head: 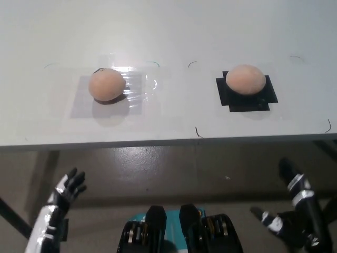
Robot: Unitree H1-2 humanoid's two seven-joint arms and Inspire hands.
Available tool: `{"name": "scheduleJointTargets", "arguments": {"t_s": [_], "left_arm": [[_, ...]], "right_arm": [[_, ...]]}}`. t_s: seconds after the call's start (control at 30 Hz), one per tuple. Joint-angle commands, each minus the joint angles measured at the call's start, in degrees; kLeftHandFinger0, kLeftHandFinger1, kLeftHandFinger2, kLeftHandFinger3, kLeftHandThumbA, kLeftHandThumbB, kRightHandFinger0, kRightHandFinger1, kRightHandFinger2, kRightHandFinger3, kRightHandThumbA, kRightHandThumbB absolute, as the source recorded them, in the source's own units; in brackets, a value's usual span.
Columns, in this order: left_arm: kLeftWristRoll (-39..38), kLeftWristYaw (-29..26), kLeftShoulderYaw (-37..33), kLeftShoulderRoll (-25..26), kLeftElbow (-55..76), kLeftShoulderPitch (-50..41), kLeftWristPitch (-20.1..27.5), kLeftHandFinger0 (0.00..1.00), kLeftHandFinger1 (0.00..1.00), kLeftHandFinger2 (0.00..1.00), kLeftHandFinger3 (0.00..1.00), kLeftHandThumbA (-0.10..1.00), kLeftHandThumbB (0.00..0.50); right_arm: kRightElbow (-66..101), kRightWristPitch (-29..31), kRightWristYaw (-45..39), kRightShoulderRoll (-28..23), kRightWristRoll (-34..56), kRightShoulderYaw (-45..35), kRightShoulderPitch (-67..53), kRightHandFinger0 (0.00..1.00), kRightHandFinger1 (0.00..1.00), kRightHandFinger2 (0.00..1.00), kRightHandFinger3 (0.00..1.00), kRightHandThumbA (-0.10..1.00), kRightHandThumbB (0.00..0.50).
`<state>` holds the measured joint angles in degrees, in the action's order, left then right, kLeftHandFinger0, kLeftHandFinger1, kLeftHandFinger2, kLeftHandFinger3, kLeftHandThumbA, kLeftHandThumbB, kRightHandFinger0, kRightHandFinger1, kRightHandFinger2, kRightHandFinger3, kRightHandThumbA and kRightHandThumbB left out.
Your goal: Use both hands to push two dumpling toys together to the middle
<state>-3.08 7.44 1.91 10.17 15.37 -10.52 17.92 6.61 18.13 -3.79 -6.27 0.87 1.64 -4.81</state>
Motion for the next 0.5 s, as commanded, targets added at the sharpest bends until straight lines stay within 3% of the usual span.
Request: {"name": "scheduleJointTargets", "arguments": {"t_s": [0.0,0.03,0.1,0.13,0.2,0.3,0.37,0.47], "left_arm": [[0.71,-1.45,2.23,0.90,4.07,3.13,2.58,1.00,1.00,1.00,1.00,1.00,0.240],[1.06,-1.88,3.23,1.10,4.57,4.90,1.10,1.00,1.00,1.00,1.00,1.00,0.314],[-1.29,-1.52,4.48,2.32,5.08,7.38,-1.05,1.00,1.00,1.00,1.00,1.00,0.333],[-1.71,-1.63,5.33,2.81,4.33,9.23,-1.14,1.00,1.00,1.00,1.00,1.00,0.279],[-2.36,-1.46,6.36,3.71,2.82,11.85,-0.82,1.00,1.00,1.00,1.00,1.00,0.239],[-2.94,-1.93,8.21,5.41,1.41,16.56,-4.00,1.00,1.00,1.00,1.00,1.00,0.264],[-4.15,-1.93,9.14,6.09,-0.22,19.00,-5.64,1.00,1.00,1.00,1.00,1.00,0.236],[-7.77,-1.37,10.69,7.23,-5.78,24.29,-7.23,1.00,1.00,1.00,1.00,1.00,0.216]], "right_arm": [[4.06,-0.39,0.46,-0.99,2.06,-2.15,4.02,1.00,1.00,1.00,1.00,1.00,0.261],[4.41,-1.73,0.39,-1.30,2.47,-2.69,5.26,1.00,1.00,1.00,1.00,1.00,0.261],[4.50,-3.84,0.72,-1.53,1.67,-3.42,7.99,1.00,1.00,1.00,1.00,1.00,0.263],[3.88,-4.17,0.81,-2.19,1.53,-4.19,10.22,1.00,1.00,1.00,1.00,1.00,0.260],[2.30,-4.18,0.98,-2.88,2.01,-5.36,13.53,1.00,1.00,1.00,1.00,1.00,0.260],[-1.32,-4.76,1.07,-3.57,3.63,-6.98,19.23,1.00,1.00,1.00,1.00,1.00,0.207],[-3.64,-4.91,0.80,-4.09,4.49,-7.73,22.10,1.00,1.00,1.00,1.00,1.00,0.179],[-7.87,-6.94,1.49,-4.68,4.19,-9.06,27.17,1.00,1.00,1.00,1.00,1.00,0.229]]}}
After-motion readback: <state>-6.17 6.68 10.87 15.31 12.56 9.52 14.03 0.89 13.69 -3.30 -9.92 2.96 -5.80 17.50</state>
